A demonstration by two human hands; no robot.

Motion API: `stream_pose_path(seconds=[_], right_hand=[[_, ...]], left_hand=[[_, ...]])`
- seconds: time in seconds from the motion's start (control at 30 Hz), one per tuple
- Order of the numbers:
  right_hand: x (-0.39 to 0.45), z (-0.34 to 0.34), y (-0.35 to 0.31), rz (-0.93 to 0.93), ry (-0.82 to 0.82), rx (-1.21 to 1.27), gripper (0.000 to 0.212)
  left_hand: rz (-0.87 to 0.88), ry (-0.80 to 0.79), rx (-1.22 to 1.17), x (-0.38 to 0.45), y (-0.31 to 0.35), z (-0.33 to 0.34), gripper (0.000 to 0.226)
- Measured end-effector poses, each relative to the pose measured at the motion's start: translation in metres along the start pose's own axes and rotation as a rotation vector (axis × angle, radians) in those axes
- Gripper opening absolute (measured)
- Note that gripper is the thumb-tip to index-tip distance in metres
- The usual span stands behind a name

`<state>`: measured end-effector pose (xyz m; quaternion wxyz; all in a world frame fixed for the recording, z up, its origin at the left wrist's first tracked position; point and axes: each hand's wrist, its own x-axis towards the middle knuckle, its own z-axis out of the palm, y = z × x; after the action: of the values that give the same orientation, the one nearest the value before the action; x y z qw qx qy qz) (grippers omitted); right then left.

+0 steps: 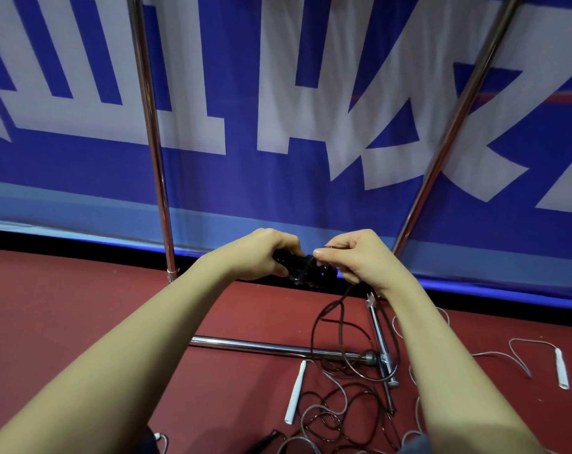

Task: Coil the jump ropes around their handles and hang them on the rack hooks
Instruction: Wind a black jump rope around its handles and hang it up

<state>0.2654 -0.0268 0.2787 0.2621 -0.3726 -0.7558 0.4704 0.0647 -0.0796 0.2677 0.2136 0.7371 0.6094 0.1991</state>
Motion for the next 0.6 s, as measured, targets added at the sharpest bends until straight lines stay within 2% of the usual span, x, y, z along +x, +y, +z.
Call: stream_pose_path(seconds=[0.23,0.33,0.47,0.6], right_hand=[[0.002,-0.001,0.003,0.008,0.161,-0.038,0.025],[0.002,-0.001,0.003,0.000,0.171,0.012,0.024],[0.002,-0.006,0.004,-0.011,0.169,0.158,0.010],[0.002,-0.008,0.005,0.002,0.085,0.283,0.015]], left_hand=[[0.046,-0.120,-0.227,-0.003,0.009,-0.004,0.025],[0.056,-0.115,-0.337,-0.005,0.010,-0.007,0.026],[0.087,-0.114,-0.477,-0.005,0.015,-0.010,0.028],[0.132,-0.127,-0.583,-0.008,0.019,-0.014,0.029]])
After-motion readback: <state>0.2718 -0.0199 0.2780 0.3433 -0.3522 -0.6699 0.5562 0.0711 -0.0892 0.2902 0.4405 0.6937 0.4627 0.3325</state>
